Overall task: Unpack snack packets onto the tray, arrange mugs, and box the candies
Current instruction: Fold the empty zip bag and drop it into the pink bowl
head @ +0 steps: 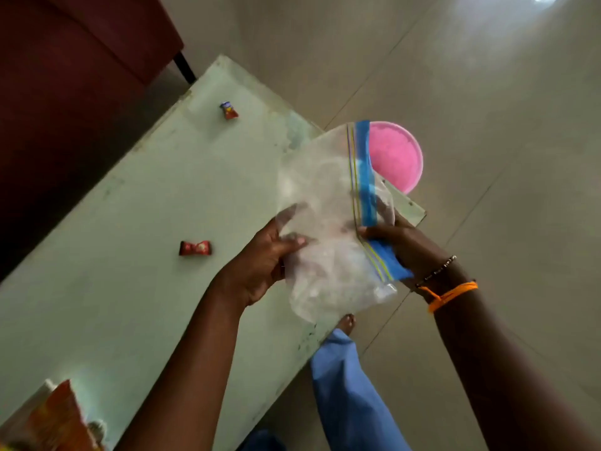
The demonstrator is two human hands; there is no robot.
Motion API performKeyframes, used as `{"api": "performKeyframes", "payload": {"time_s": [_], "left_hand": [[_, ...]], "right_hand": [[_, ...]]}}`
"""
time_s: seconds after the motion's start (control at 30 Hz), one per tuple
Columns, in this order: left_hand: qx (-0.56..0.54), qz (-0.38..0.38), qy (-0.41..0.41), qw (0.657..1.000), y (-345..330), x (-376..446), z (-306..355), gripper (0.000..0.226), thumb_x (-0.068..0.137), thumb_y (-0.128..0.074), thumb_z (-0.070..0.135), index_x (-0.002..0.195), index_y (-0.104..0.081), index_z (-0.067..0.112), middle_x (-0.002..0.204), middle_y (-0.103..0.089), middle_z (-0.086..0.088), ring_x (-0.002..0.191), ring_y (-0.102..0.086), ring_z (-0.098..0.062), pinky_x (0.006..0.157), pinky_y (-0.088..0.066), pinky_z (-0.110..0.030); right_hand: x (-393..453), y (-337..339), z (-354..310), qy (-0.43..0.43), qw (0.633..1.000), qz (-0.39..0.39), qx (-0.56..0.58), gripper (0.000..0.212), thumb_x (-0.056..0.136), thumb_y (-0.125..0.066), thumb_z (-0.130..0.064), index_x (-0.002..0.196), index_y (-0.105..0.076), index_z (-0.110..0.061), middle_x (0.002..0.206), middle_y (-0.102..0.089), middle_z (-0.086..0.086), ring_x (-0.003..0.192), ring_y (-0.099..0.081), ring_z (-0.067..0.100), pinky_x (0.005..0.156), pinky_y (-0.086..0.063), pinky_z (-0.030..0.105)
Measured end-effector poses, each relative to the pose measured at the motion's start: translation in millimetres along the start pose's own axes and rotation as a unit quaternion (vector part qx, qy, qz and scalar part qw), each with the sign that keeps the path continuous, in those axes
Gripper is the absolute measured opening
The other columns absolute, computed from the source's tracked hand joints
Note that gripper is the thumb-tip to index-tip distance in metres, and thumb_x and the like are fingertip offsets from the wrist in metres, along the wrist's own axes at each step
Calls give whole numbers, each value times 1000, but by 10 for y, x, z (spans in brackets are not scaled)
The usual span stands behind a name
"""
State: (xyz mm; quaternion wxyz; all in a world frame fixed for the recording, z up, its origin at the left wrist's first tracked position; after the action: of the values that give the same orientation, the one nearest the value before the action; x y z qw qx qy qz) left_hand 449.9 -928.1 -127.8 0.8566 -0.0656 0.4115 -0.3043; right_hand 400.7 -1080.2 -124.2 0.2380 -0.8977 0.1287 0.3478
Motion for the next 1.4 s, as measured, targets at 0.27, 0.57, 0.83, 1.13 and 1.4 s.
{"api": "performKeyframes", "payload": {"time_s": [0.27, 0.57, 0.83, 1.13, 1.4], "left_hand": [[-187, -6, 90, 978, -309, 392, 190, 37, 85, -40, 31, 89, -71, 12, 89, -71, -8, 81, -68, -23, 75, -55, -35], [86, 79, -41, 992, -332, 719, 552, 59, 73, -53, -18, 94, -51, 37, 103, -57, -7, 81, -62, -20, 57, -55, -29], [309, 216, -129, 917, -556, 1179, 862, 40, 73, -67, 3, 93, -63, 38, 117, -51, 7, 104, -53, -13, 95, -50, -37], [439, 117, -103, 885, -869, 1778, 1005, 27, 88, -56, 16, 112, -62, 25, 143, -31, 2, 114, -46, -4, 90, -30, -11], [373, 174, -100, 906, -638, 2023, 970, 16, 89, -54, 16, 96, -65, 24, 113, -57, -3, 105, -58, -37, 51, -43, -23]], "right_hand": [[286, 290, -507, 173, 976, 60, -115, 50, 71, -40, 33, 58, -54, -13, 74, -53, 7, 69, -50, 13, 65, -43, 17], [539, 799, -427, 53, 988, 141, -15, 30, 89, -50, -31, 114, -54, -16, 106, -62, 6, 88, -61, 22, 61, -53, 26], [583, 994, -658, 112, 987, 108, -39, 59, 78, -58, 7, 114, -27, -29, 106, -58, 7, 89, -59, 26, 67, -55, 39], [1047, 1737, -1044, 228, 877, 355, -229, 33, 71, -46, 15, 91, -59, -8, 94, -55, -2, 93, -54, 28, 75, -51, 48], [2122, 1992, -599, 82, 843, 326, -420, 34, 79, -52, 7, 111, -61, -2, 120, -51, 27, 109, -52, 36, 82, -32, 22]]}}
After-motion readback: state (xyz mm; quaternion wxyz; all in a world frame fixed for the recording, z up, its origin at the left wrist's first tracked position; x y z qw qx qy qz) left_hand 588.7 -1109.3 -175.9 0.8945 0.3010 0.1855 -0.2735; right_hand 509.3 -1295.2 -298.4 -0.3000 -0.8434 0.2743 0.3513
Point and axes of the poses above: each hand's wrist, its own x-axis towards the middle knuckle, its own y-axis out of the back of the hand, z = x × y, the point moved 8 cm from there along x, towards the middle knuckle
